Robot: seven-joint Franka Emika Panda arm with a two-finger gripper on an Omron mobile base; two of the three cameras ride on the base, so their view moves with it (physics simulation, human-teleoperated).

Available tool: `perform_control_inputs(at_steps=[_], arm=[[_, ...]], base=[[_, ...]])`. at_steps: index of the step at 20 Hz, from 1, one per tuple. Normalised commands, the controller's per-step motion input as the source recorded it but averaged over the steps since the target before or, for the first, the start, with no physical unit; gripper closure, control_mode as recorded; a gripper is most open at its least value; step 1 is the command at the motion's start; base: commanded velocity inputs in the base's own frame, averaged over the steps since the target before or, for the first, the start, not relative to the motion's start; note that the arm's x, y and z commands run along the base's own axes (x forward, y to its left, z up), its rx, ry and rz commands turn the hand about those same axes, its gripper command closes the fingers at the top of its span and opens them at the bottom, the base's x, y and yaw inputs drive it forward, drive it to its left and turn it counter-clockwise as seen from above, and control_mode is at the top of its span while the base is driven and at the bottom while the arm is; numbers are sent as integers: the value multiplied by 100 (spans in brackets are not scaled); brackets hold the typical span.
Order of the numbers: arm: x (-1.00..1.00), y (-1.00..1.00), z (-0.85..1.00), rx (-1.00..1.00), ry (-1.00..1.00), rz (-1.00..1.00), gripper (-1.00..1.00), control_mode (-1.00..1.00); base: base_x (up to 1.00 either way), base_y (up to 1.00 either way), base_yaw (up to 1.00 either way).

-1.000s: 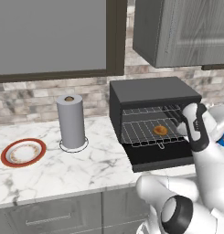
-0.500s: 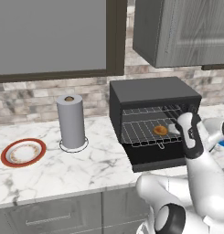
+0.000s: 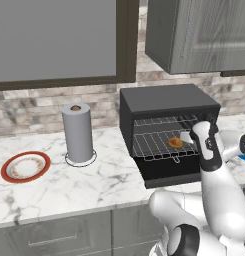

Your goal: Open the toaster oven door. Place the bread on the bottom rack in the toaster oven and place the steak on the top rack.

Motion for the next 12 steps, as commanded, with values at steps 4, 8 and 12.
perform_control_inputs(at_steps=[4, 8, 12], arm=[[16, 15, 0, -20, 0, -8, -100, -100], [16, 1, 0, -15, -7, -18, -100, -100], [6, 0, -1, -2, -17, -18, -100, -100]], base=[[0, 0, 0], [0, 0, 0], [0, 0, 0]])
